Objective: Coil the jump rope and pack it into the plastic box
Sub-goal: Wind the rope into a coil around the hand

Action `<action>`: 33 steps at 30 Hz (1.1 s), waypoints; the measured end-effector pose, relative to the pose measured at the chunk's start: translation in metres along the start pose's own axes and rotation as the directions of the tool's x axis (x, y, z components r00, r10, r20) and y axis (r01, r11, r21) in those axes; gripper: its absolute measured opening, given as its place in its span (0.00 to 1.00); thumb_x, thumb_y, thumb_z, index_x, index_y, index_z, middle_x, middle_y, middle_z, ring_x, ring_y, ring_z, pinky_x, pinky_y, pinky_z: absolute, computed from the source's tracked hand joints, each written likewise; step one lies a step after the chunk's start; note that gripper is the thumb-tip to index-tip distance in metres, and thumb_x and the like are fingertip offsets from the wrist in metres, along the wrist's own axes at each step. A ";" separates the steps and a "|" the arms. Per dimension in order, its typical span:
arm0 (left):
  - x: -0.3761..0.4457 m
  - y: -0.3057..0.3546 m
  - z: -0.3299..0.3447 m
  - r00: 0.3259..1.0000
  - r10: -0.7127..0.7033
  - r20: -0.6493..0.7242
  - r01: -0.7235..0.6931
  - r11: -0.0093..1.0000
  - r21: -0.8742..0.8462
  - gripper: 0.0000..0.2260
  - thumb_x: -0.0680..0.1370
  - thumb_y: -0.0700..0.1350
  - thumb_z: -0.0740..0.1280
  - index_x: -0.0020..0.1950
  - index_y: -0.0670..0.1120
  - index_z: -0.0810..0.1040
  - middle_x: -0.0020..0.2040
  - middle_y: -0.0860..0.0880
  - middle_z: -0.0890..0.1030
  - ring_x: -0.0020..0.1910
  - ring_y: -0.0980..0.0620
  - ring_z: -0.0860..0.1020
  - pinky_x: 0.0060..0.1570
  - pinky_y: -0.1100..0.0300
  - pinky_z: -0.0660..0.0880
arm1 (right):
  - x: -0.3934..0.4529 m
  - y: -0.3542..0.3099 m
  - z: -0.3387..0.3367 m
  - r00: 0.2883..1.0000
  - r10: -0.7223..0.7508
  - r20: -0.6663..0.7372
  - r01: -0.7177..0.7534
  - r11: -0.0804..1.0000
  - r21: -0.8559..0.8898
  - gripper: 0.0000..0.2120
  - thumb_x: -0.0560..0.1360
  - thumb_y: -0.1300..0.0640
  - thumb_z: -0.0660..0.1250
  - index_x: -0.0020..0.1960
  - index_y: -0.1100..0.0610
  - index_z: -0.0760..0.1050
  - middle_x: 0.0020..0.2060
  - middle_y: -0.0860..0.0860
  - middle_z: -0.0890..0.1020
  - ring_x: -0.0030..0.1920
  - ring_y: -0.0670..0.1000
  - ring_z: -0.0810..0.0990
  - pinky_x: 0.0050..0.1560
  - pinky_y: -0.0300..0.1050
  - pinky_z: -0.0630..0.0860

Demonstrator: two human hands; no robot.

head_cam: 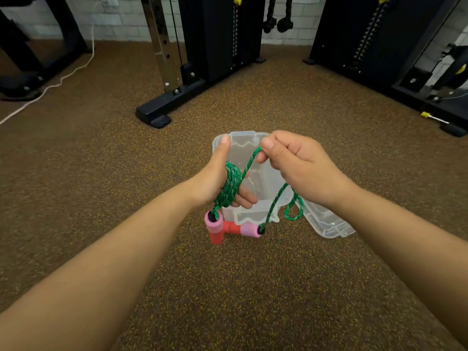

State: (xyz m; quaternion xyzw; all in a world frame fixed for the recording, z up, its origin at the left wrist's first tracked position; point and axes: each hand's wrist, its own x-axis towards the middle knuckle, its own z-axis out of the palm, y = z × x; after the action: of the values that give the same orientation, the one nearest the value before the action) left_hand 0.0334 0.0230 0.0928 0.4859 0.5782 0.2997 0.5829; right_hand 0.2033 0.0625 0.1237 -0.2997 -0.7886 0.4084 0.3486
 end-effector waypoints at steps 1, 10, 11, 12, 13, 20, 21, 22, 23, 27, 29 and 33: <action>0.000 0.001 0.000 1.000 -0.013 0.025 0.013 1.000 0.003 0.41 0.72 0.69 0.30 0.59 0.47 0.73 0.49 0.30 0.81 0.50 0.34 0.81 0.55 0.49 0.73 | 0.001 0.002 0.000 1.000 0.015 -0.015 -0.015 1.000 0.012 0.14 0.81 0.54 0.57 0.40 0.52 0.76 0.23 0.38 0.72 0.24 0.39 0.68 0.28 0.28 0.63; -0.005 0.007 0.010 0.885 -0.136 0.445 0.058 0.981 0.185 0.28 0.78 0.62 0.52 0.65 0.41 0.72 0.36 0.45 0.83 0.36 0.48 0.81 0.49 0.52 0.75 | 0.008 0.035 -0.001 0.978 0.198 -0.059 -0.193 0.978 0.073 0.15 0.81 0.51 0.58 0.37 0.50 0.73 0.25 0.42 0.68 0.23 0.40 0.64 0.26 0.30 0.61; -0.007 0.010 0.012 0.875 -0.133 0.466 0.065 0.985 0.159 0.25 0.80 0.59 0.51 0.62 0.42 0.74 0.34 0.46 0.83 0.34 0.50 0.81 0.47 0.54 0.75 | 0.006 0.040 0.001 0.973 0.226 -0.053 -0.220 0.971 0.091 0.15 0.80 0.51 0.58 0.37 0.51 0.73 0.26 0.45 0.67 0.23 0.40 0.63 0.26 0.31 0.61; -0.009 0.012 0.013 0.874 -0.115 0.471 0.071 0.991 0.111 0.24 0.81 0.57 0.50 0.60 0.42 0.76 0.32 0.47 0.82 0.32 0.51 0.81 0.43 0.56 0.75 | 0.003 0.045 0.002 0.966 0.254 -0.043 -0.249 0.964 0.096 0.15 0.80 0.51 0.58 0.37 0.52 0.73 0.27 0.47 0.66 0.23 0.40 0.63 0.27 0.33 0.62; -0.010 0.014 0.014 0.888 -0.084 0.451 0.070 0.996 0.047 0.23 0.81 0.56 0.49 0.57 0.42 0.77 0.30 0.47 0.82 0.30 0.52 0.81 0.39 0.59 0.76 | 0.000 0.054 0.005 0.959 0.281 -0.023 -0.278 0.956 0.094 0.16 0.80 0.50 0.57 0.37 0.52 0.73 0.27 0.47 0.67 0.24 0.41 0.65 0.29 0.36 0.65; -0.004 0.019 0.003 0.988 0.130 0.081 -0.067 0.844 -0.532 0.23 0.82 0.53 0.51 0.54 0.39 0.79 0.25 0.49 0.79 0.24 0.54 0.78 0.30 0.64 0.76 | -0.023 0.082 0.038 0.907 0.413 0.080 -0.419 0.901 0.109 0.20 0.80 0.47 0.56 0.32 0.48 0.74 0.24 0.46 0.65 0.22 0.43 0.61 0.23 0.38 0.60; -0.003 0.019 0.000 0.990 0.138 0.032 -0.094 0.807 -0.583 0.22 0.82 0.54 0.51 0.53 0.41 0.79 0.26 0.50 0.79 0.25 0.54 0.78 0.31 0.64 0.76 | -0.025 0.081 0.040 0.914 0.397 0.080 -0.403 0.910 0.097 0.19 0.81 0.48 0.56 0.33 0.49 0.73 0.24 0.45 0.65 0.22 0.42 0.61 0.24 0.37 0.60; -0.002 0.018 -0.002 0.990 0.140 -0.011 -0.116 0.777 -0.618 0.22 0.82 0.54 0.51 0.54 0.41 0.79 0.27 0.50 0.80 0.26 0.54 0.78 0.31 0.64 0.76 | -0.027 0.078 0.042 0.927 0.366 0.085 -0.372 0.925 0.075 0.18 0.81 0.48 0.56 0.34 0.50 0.73 0.25 0.45 0.66 0.23 0.42 0.62 0.26 0.38 0.60; 0.000 0.017 -0.004 0.989 0.137 -0.046 -0.134 0.754 -0.643 0.23 0.82 0.55 0.51 0.55 0.41 0.79 0.27 0.50 0.80 0.27 0.55 0.78 0.32 0.64 0.76 | -0.028 0.076 0.045 0.938 0.336 0.084 -0.340 0.940 0.040 0.17 0.81 0.49 0.56 0.34 0.50 0.72 0.25 0.44 0.67 0.24 0.41 0.63 0.28 0.39 0.61; 0.002 0.017 -0.007 0.980 0.118 -0.161 -0.197 0.707 -0.679 0.23 0.83 0.55 0.49 0.58 0.41 0.78 0.31 0.50 0.82 0.30 0.55 0.81 0.33 0.63 0.77 | -0.035 0.055 0.053 0.952 0.273 0.138 -0.268 0.962 -0.053 0.14 0.82 0.55 0.56 0.38 0.51 0.72 0.24 0.35 0.75 0.27 0.36 0.71 0.31 0.31 0.64; 0.003 0.019 -0.009 0.969 0.103 -0.224 -0.227 0.723 -0.652 0.24 0.83 0.55 0.49 0.59 0.41 0.77 0.33 0.49 0.84 0.32 0.54 0.82 0.36 0.63 0.78 | -0.038 0.046 0.055 0.953 0.245 0.177 -0.233 0.969 -0.085 0.13 0.81 0.55 0.56 0.40 0.52 0.72 0.25 0.32 0.74 0.29 0.35 0.72 0.32 0.30 0.65; 0.005 0.015 -0.005 0.945 0.104 -0.310 -0.223 0.899 -0.377 0.23 0.83 0.54 0.47 0.62 0.42 0.75 0.41 0.46 0.85 0.40 0.51 0.84 0.44 0.59 0.78 | -0.033 0.034 0.050 0.966 0.167 0.196 -0.138 0.979 -0.153 0.13 0.80 0.51 0.59 0.38 0.52 0.74 0.25 0.41 0.73 0.29 0.40 0.71 0.31 0.35 0.65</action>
State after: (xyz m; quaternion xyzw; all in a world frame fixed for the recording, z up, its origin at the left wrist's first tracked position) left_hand 0.0324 0.0335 0.1050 0.3535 0.5370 0.5279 0.5551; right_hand 0.1889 0.0317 0.0633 -0.3387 -0.8216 0.4076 0.2100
